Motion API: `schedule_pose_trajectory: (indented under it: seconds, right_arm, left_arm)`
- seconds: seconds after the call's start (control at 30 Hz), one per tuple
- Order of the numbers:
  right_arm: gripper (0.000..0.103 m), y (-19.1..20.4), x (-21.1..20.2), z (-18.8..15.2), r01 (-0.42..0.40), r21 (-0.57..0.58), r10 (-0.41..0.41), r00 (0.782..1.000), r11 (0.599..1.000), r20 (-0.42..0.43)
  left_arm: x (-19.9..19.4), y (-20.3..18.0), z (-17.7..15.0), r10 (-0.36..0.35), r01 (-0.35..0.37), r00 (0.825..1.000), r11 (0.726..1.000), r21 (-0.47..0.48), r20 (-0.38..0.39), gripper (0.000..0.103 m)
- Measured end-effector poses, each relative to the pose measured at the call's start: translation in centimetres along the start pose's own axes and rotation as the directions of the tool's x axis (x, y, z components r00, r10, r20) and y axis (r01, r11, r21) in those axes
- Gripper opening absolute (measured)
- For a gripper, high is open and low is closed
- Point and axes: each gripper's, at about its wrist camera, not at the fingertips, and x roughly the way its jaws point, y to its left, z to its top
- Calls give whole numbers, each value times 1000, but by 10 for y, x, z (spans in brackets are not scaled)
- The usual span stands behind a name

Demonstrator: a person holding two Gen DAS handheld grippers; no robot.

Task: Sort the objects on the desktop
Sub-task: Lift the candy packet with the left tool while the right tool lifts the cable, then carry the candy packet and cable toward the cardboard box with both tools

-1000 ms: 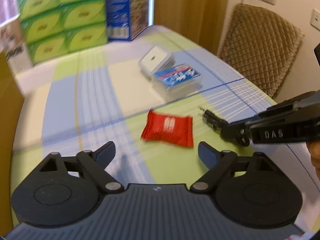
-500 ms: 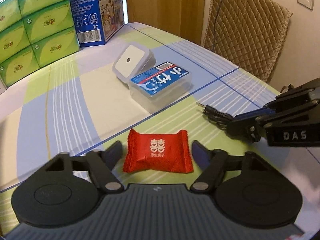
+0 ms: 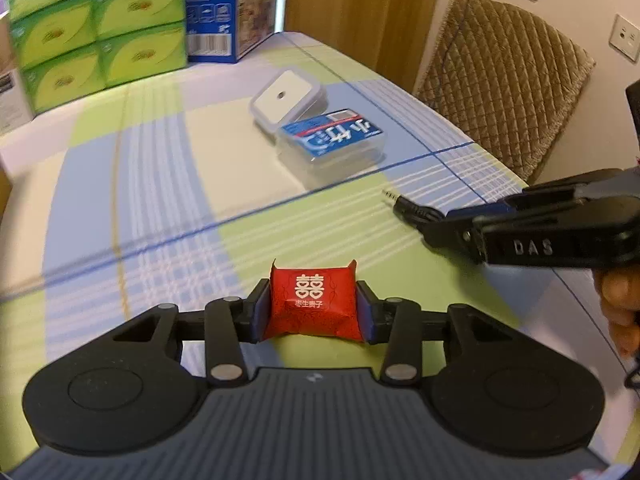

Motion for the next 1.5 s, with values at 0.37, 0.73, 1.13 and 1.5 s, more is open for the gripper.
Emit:
schedule_pose_trajectory:
  seconds: [0.37,0.73,1.13,1.5]
  right_arm:
    - [24,9,1,-3,44,-96,-45,999,994,-3]
    - [10,18,5,-3,70,-120,-71,997,990,-4]
    - [10,30,-36,-20,16,-10,-15,999,1000,30]
    - [10,70,-103,-72,-10,104,9,1000,995,6]
  left_arm:
    - [-7,-4,-10,26,-26,1000,1000,17,6,38]
    - [-8,-9,-12,50,-50,999,998,37,4,38]
    - [-56,-13,-37,62,-63,998,997,-48,-16,36]
    - [-130,-27,-64,79,-79,997,993,-84,-3,36]
